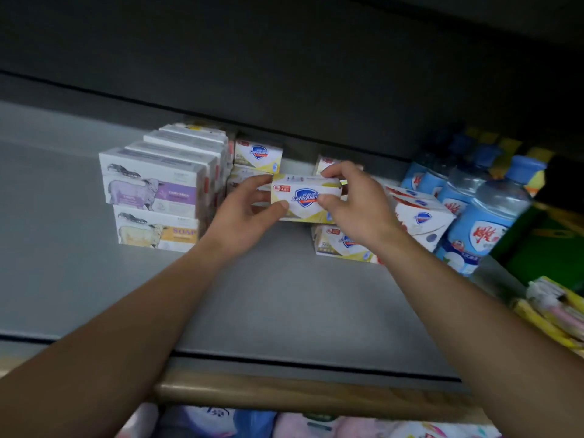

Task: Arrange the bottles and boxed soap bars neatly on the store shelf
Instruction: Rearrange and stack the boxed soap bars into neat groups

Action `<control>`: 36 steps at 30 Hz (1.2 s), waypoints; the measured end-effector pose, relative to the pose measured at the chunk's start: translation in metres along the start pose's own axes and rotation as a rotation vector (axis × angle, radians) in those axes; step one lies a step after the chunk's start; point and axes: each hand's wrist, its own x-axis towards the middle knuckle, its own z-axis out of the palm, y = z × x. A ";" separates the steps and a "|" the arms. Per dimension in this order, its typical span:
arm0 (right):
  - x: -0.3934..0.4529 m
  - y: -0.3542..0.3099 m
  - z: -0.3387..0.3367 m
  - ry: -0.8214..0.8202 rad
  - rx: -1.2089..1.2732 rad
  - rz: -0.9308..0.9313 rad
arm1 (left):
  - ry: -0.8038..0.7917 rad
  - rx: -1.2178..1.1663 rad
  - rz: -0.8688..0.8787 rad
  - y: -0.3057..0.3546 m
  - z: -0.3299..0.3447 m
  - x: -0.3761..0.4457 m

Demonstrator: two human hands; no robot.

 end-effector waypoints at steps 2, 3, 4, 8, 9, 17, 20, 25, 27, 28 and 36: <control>-0.012 0.004 0.005 -0.009 0.129 0.033 | -0.033 -0.037 0.026 0.001 0.001 -0.003; -0.015 0.006 0.008 0.002 0.178 0.032 | -0.029 -0.064 0.028 0.002 0.000 -0.003; -0.019 0.008 0.012 0.016 0.220 0.010 | -0.021 -0.102 0.022 0.003 -0.001 -0.003; -0.023 0.018 0.018 -0.051 0.392 -0.140 | 0.002 -0.300 -0.074 0.007 -0.003 -0.001; -0.022 0.020 0.019 -0.075 0.404 -0.165 | 0.011 -0.326 -0.097 0.007 -0.003 0.000; -0.017 0.028 0.016 -0.006 0.535 0.010 | -0.027 -0.371 -0.075 0.002 -0.007 0.005; -0.013 0.027 0.012 0.006 0.566 0.138 | -0.024 -0.215 -0.070 0.000 -0.003 0.003; -0.013 0.027 0.008 -0.044 0.506 0.246 | -0.035 -0.003 -0.144 0.000 0.001 0.000; -0.013 0.028 0.008 -0.051 0.507 0.245 | -0.034 -0.047 -0.154 0.000 0.002 0.000; -0.014 0.028 0.009 -0.054 0.536 0.240 | -0.043 -0.105 -0.160 0.000 0.002 0.000; -0.017 0.031 0.009 -0.018 0.701 0.119 | -0.168 -0.501 -0.212 0.012 0.000 -0.005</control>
